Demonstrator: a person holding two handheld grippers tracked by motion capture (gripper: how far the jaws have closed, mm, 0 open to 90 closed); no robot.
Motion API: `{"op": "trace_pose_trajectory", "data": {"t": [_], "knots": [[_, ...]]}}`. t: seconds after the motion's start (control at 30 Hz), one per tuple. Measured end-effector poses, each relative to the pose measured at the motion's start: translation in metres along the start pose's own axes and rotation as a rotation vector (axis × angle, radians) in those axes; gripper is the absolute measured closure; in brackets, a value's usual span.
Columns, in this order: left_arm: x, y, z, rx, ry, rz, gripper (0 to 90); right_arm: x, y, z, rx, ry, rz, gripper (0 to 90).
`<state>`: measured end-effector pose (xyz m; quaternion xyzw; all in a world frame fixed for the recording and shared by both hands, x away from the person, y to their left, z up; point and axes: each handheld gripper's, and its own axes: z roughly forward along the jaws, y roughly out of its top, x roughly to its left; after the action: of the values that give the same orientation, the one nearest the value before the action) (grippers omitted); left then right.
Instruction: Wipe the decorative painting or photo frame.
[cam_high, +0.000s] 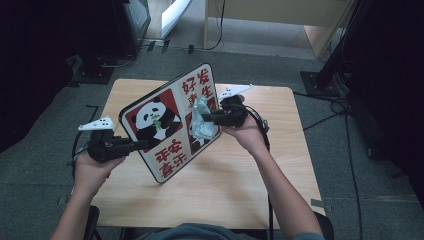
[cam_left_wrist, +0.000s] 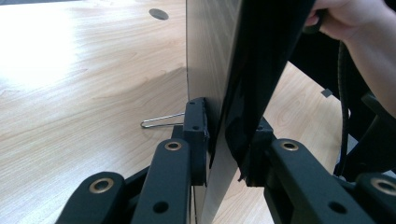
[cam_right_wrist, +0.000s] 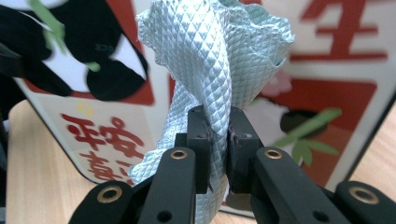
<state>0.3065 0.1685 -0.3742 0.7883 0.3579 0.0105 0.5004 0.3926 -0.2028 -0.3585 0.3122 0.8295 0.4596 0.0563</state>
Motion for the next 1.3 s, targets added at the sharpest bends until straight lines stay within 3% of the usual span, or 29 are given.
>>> {"op": "trace_pose_trajectory", "data": {"t": [0.3,0.53,1.03,1.3], "knots": [[0.000,-0.001,0.000,-0.001,-0.005,-0.023,76.8,0.018,0.032,-0.011,-0.055,0.033,-0.069,82.8],[-0.001,0.001,0.000,0.007,0.007,-0.018,77.2,0.028,0.046,-0.014,-0.072,0.055,-0.106,82.7],[-0.001,0.000,-0.001,0.013,0.006,-0.026,77.3,0.034,0.060,-0.010,-0.124,0.085,-0.111,82.5],[-0.001,0.000,-0.001,0.012,0.010,-0.029,77.5,0.032,0.062,0.000,-0.110,0.081,-0.105,82.4]]}}
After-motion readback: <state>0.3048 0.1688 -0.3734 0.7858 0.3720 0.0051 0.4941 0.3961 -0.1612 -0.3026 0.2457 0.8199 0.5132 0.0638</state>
